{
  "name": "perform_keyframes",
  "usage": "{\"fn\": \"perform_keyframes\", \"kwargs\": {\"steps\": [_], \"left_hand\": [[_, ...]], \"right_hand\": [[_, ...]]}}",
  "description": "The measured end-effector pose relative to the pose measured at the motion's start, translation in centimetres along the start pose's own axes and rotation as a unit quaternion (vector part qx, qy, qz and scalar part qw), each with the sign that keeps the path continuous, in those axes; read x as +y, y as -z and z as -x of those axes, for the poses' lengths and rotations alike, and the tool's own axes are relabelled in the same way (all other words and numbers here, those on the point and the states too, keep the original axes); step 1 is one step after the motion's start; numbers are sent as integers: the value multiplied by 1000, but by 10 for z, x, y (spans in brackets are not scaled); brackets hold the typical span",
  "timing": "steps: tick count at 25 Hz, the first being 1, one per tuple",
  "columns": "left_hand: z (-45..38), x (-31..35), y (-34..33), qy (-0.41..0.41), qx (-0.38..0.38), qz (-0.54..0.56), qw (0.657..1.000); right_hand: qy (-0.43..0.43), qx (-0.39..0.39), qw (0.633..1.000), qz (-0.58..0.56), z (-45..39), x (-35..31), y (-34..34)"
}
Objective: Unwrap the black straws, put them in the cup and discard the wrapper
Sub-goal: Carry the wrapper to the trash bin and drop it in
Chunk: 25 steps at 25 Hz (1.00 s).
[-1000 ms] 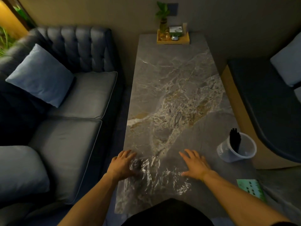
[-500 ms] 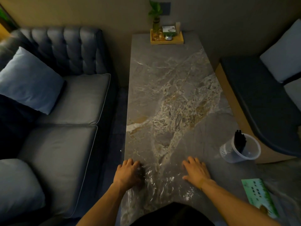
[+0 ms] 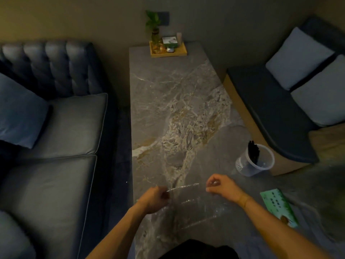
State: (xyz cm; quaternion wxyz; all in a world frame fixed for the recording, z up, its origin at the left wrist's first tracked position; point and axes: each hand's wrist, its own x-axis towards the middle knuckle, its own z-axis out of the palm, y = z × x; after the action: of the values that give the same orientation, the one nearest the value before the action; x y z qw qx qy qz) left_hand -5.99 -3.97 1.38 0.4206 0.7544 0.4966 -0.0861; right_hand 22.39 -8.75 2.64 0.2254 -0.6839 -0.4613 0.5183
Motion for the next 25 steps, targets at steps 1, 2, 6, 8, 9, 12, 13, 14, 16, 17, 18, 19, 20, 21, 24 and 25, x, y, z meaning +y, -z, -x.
{"fn": "perform_keyframes", "kwargs": {"steps": [1, 2, 6, 8, 9, 12, 13, 14, 16, 17, 18, 19, 20, 21, 24, 25], "left_hand": [[-1, 8, 0, -20, -5, 36, 999], [-2, 16, 0, -38, -10, 63, 997], [-7, 44, -6, -94, 12, 130, 987], [-11, 61, -13, -127, 17, 158, 979], [-13, 70, -18, -138, 19, 169, 976], [-17, 104, -42, -160, 17, 207, 965], [-18, 116, -52, -165, 17, 219, 962], [-18, 129, -62, -168, 15, 229, 959], [-16, 158, -84, -171, 5, 238, 956], [-14, 175, -97, -170, -1, 240, 956], [-13, 191, -109, -165, -4, 244, 956], [-11, 205, -121, -161, -6, 248, 955], [-10, 220, -134, -158, -11, 252, 955], [-9, 234, -146, -154, -17, 255, 955], [-9, 274, -184, -148, -24, 240, 959], [-11, 287, -196, -150, -23, 233, 960]], "right_hand": [[5, 14, 1000, -18, 5, -2, 7], [11, 29, 999, -31, 12, -3, 16], [-13, 69, 988, -135, 46, 18, 60], [-57, 103, 970, -211, 74, 44, 80], [-82, 120, 952, -269, 89, 60, 86], [-131, 137, 875, -445, 132, 104, 82], [-133, 124, 870, -459, 145, 114, 77], [-129, 108, 871, -462, 158, 122, 71], [-115, 102, 880, -449, 179, 132, 66], [-111, 119, 885, -437, 189, 138, 68], [-110, 145, 888, -422, 199, 143, 72], [-110, 178, 890, -405, 209, 150, 78], [-107, 209, 889, -393, 220, 161, 86], [-101, 234, 888, -382, 230, 172, 94], [-88, 293, 888, -343, 269, 209, 120], [-86, 310, 886, -335, 281, 221, 129]]}}
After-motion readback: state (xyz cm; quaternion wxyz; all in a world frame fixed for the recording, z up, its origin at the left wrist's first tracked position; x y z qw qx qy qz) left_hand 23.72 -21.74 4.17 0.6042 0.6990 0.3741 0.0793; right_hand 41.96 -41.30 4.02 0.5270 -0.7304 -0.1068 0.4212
